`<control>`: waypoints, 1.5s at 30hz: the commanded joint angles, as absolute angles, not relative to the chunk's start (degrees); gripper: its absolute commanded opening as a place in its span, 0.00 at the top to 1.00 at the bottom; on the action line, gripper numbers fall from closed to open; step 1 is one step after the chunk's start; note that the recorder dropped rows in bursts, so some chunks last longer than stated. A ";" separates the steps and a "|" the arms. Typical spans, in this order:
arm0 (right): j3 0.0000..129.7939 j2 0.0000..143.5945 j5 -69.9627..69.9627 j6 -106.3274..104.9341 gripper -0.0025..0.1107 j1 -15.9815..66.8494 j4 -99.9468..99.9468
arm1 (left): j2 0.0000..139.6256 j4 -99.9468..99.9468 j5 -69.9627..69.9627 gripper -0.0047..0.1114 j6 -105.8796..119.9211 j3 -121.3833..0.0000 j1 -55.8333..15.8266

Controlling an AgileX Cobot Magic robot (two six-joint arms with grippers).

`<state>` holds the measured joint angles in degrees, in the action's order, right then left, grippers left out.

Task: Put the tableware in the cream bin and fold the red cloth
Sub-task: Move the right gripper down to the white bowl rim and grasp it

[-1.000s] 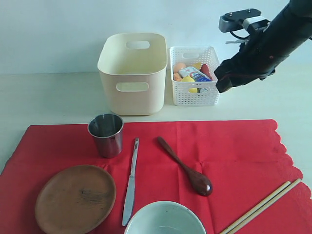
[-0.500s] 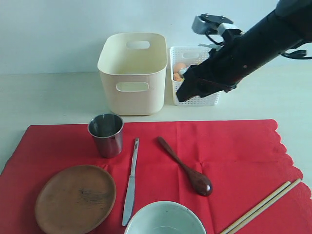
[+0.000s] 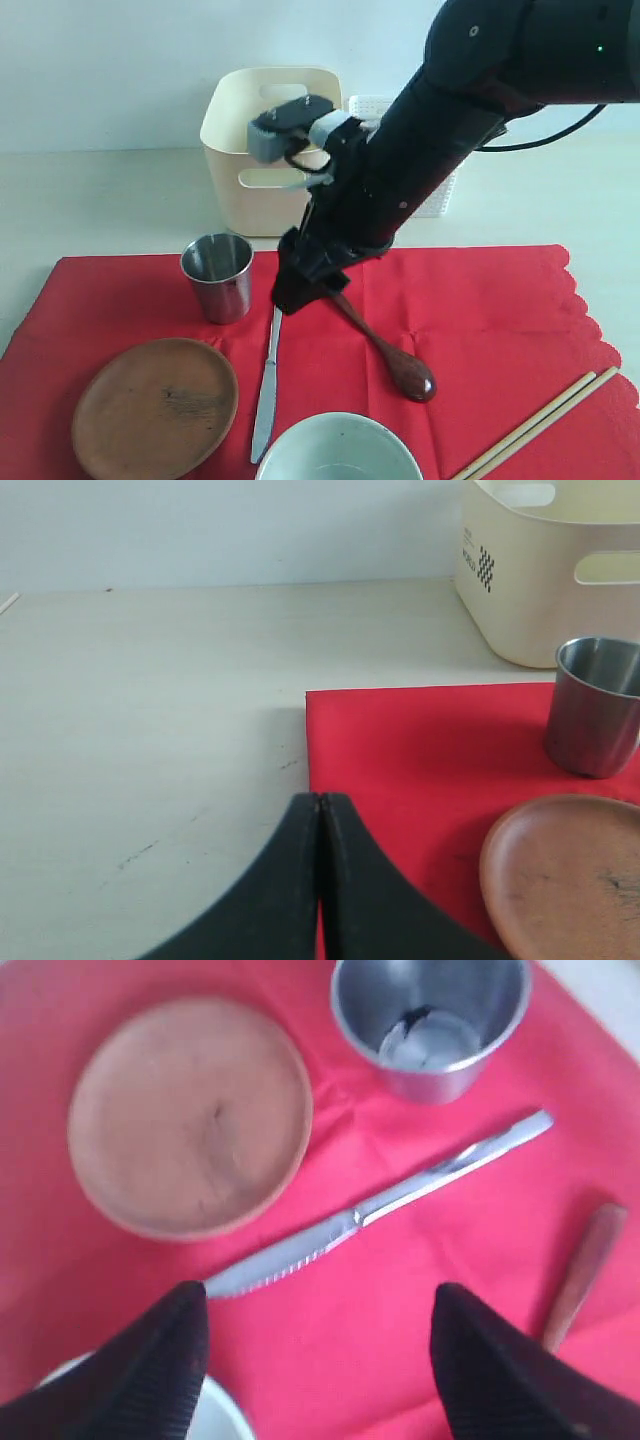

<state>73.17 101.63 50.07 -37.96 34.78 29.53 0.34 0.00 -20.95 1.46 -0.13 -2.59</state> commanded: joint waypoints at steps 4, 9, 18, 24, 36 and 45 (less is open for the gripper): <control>72.94 100.90 59.55 -38.01 0.44 41.35 13.13 | 0.00 0.58 -20.48 0.96 1.49 0.00 -2.58; 72.94 101.20 59.03 -38.30 0.44 42.35 12.86 | 0.00 0.58 -20.48 0.96 1.49 0.00 -2.58; 72.94 108.84 59.03 -38.30 0.44 42.35 11.40 | 0.00 0.58 -20.48 0.96 1.49 0.00 -2.58; 72.94 114.07 59.03 -38.34 0.44 42.35 11.75 | 0.00 0.58 -20.48 0.96 1.49 0.00 -2.58; 72.94 116.00 62.50 -38.23 0.93 42.35 13.56 | 0.00 0.58 -20.48 0.96 1.49 0.00 -2.58; 72.94 110.76 63.01 -39.09 0.98 42.35 13.56 | 0.00 0.58 -20.48 0.96 1.49 0.00 -2.58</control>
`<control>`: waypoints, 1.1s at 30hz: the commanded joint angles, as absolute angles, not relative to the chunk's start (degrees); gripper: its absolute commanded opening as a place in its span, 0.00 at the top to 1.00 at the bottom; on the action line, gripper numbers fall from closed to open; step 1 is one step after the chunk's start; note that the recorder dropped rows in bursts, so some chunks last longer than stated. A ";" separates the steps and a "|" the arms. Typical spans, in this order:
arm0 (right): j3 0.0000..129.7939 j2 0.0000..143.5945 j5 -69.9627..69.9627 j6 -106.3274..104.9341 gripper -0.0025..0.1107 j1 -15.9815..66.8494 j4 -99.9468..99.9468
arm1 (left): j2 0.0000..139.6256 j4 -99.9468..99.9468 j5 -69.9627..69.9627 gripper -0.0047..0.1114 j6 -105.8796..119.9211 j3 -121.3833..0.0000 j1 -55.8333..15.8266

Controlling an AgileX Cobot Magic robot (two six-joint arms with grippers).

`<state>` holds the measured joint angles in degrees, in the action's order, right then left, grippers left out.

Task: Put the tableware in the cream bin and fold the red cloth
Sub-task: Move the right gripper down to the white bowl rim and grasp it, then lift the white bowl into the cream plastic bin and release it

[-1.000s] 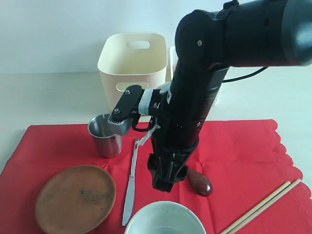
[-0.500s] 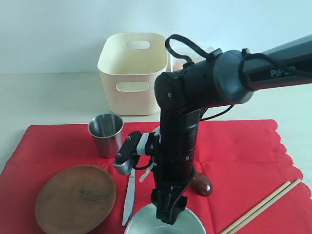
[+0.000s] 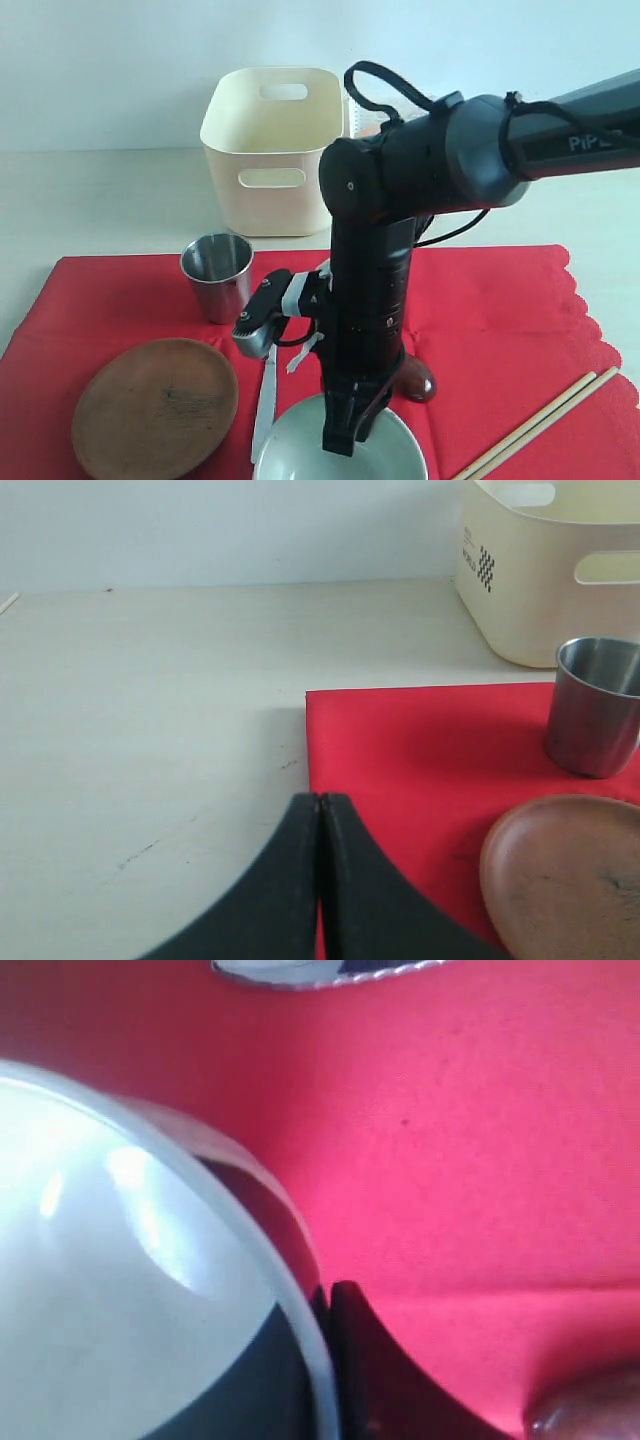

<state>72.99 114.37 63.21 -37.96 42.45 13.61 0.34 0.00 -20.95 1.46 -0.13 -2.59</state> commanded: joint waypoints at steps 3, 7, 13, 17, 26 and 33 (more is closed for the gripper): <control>73.05 107.67 62.53 -42.46 0.98 42.35 13.56 | 0.00 0.58 -20.48 0.96 1.49 0.00 -2.58; 73.05 103.09 59.02 -43.49 0.98 42.35 13.45 | 0.00 0.58 -20.48 0.96 1.49 0.00 -2.58; 73.05 96.84 44.73 -43.54 0.98 42.21 12.79 | 0.00 0.58 -20.48 0.96 1.49 0.00 -2.58; 73.05 94.34 31.22 -40.75 0.98 41.43 12.87 | 0.00 0.58 -20.48 0.96 1.49 0.00 -2.58; 86.95 100.56 20.23 -19.31 0.98 32.09 12.99 | 0.00 0.58 -20.48 0.96 1.49 0.00 -2.58; 107.29 117.34 25.75 -18.76 0.98 27.63 12.99 | 0.00 0.58 -20.48 0.96 1.49 0.00 -2.58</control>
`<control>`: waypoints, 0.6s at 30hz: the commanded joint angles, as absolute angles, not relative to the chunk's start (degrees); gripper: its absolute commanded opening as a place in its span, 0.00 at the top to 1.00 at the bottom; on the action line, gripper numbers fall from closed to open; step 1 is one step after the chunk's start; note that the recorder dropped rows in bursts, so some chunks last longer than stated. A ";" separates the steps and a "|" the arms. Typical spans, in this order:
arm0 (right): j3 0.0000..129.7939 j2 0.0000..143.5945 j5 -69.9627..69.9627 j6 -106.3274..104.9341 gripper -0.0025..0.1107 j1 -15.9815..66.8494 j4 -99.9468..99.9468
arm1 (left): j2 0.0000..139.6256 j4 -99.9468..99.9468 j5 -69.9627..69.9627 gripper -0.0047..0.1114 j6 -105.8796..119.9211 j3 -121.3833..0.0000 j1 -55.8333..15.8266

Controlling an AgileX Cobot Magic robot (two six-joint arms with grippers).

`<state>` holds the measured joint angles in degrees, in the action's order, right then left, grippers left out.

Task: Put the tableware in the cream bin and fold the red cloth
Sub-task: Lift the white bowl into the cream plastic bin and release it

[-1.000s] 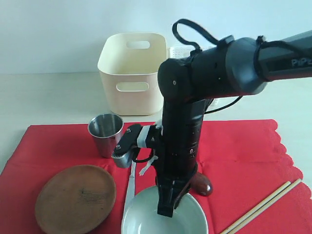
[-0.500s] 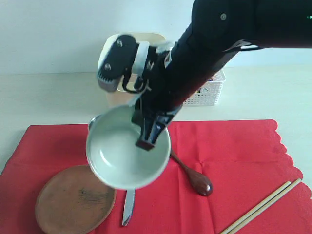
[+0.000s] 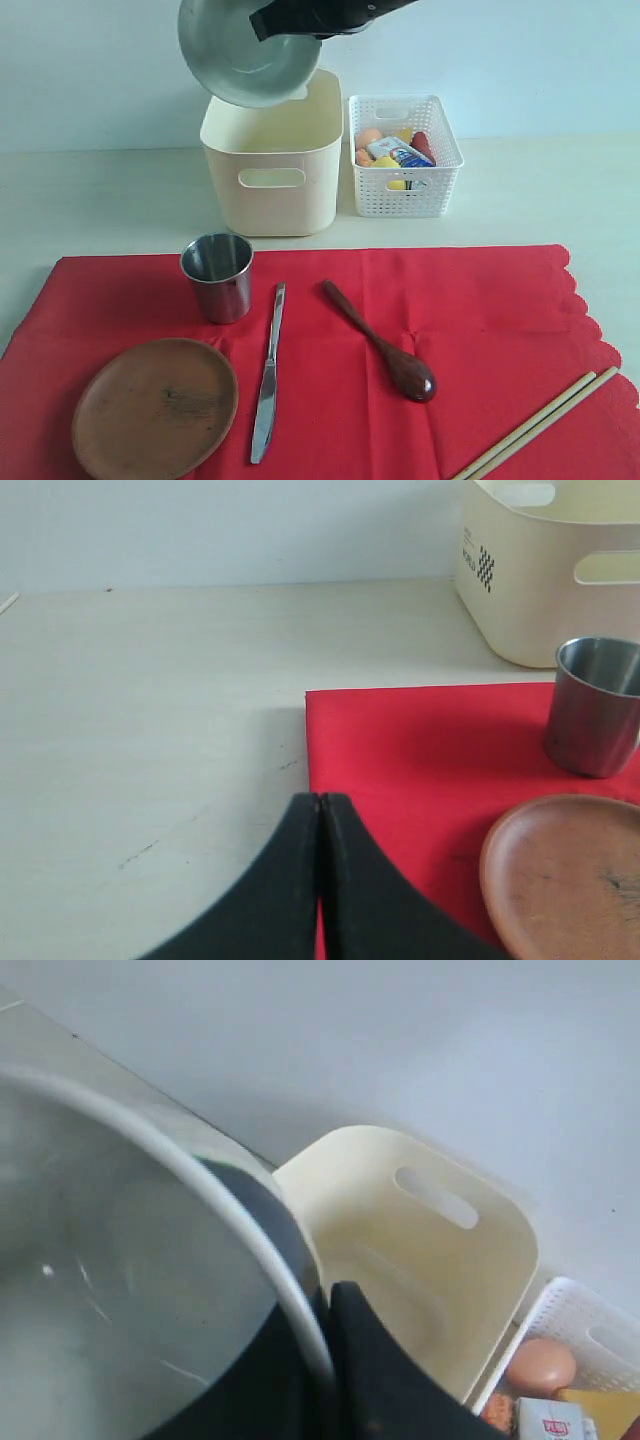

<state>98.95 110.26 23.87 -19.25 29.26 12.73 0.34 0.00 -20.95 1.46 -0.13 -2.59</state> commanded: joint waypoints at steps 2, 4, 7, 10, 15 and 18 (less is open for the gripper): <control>113.56 123.20 27.61 -18.76 0.98 26.13 12.33 | 0.00 0.58 -20.48 0.96 1.49 0.00 -2.58; 116.56 126.32 27.89 -18.64 0.98 25.28 11.71 | 0.00 0.58 -20.48 0.96 1.49 0.00 -2.58; 119.81 130.02 28.39 -17.76 0.98 24.31 11.71 | 0.00 0.58 -20.48 0.96 1.49 0.00 -2.58; 121.94 132.98 28.94 -17.87 0.98 24.02 11.71 | 0.00 0.58 -20.48 0.96 1.49 0.00 -2.58; 123.79 136.52 28.91 -17.87 0.98 24.02 10.25 | 0.00 0.58 -20.48 0.96 1.49 0.00 -2.58; 123.79 137.38 28.62 -19.23 0.98 24.02 10.13 | 0.00 0.58 -20.48 0.96 1.49 0.00 -2.58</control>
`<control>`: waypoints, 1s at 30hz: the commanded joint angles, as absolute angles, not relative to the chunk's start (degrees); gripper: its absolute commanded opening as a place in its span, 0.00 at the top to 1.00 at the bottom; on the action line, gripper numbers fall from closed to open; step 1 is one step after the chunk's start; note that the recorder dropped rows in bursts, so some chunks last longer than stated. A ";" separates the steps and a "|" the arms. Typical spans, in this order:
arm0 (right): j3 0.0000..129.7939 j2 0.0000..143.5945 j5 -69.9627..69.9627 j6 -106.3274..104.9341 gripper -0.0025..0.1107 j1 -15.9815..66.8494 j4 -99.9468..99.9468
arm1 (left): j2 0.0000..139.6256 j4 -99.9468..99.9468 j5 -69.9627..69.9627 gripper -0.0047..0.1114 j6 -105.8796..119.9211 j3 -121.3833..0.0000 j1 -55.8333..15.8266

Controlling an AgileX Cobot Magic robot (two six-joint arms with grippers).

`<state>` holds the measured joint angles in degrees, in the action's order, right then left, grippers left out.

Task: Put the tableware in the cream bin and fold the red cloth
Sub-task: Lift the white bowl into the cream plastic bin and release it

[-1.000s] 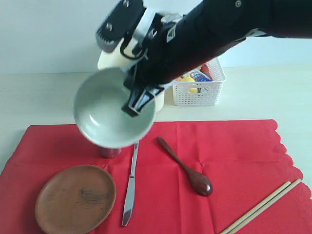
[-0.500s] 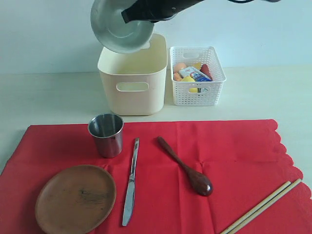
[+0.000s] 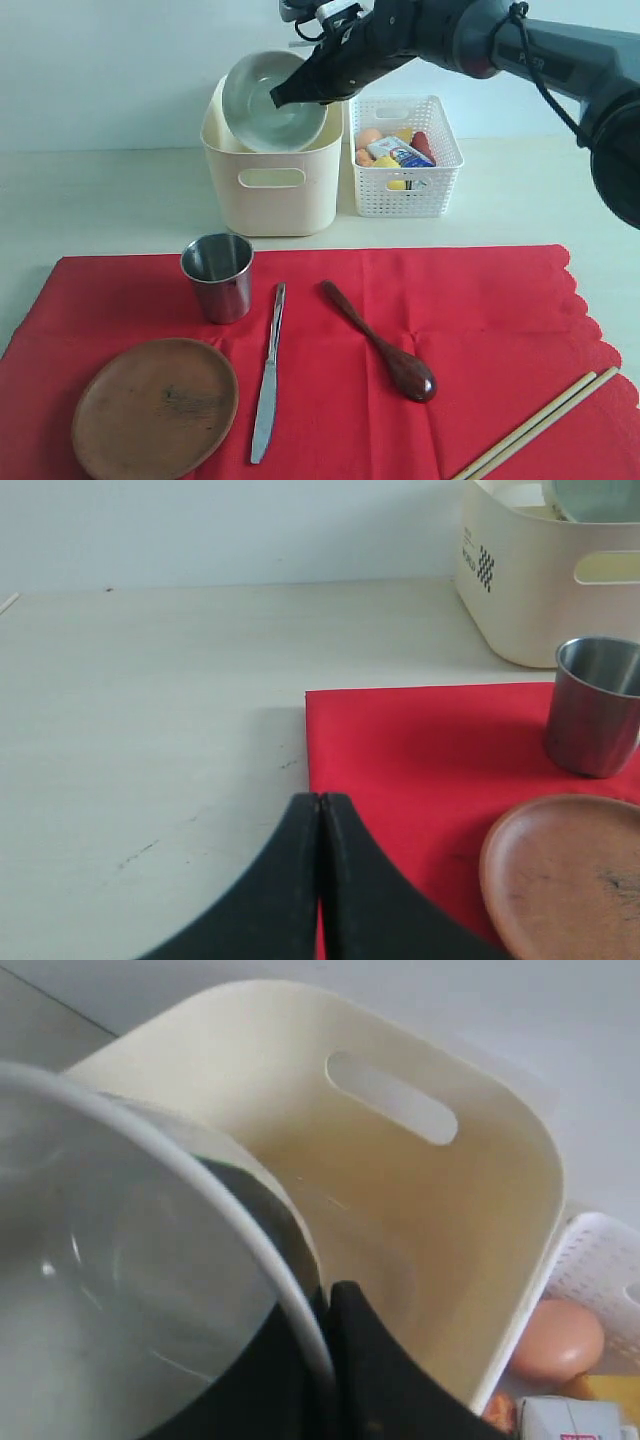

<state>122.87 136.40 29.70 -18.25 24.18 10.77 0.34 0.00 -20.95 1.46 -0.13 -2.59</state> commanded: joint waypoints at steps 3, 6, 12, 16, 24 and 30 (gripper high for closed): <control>123.79 138.43 29.27 -20.55 0.98 24.02 10.13 | 0.00 0.58 -20.48 0.96 1.49 0.00 -2.58; 123.79 139.27 30.62 -21.34 0.94 24.02 10.13 | 0.00 0.58 -20.48 0.96 1.49 0.00 -2.58; 123.79 139.39 32.12 -21.34 0.80 24.02 8.16 | 0.00 0.58 -20.48 0.96 1.49 0.00 -2.58; 123.79 139.28 32.83 -21.34 0.62 24.02 8.03 | 0.00 0.58 -20.48 0.96 1.49 0.00 -2.58; 123.79 135.12 33.53 -19.21 0.43 24.02 8.03 | 0.00 0.58 -20.48 0.96 1.49 0.00 -2.58; 123.79 129.35 39.01 -17.83 0.43 24.02 8.03 | 0.00 0.58 -20.48 0.96 1.49 0.00 -2.58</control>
<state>123.20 132.61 36.07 -18.89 24.18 8.16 0.34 0.00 -20.95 1.46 -0.13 -2.59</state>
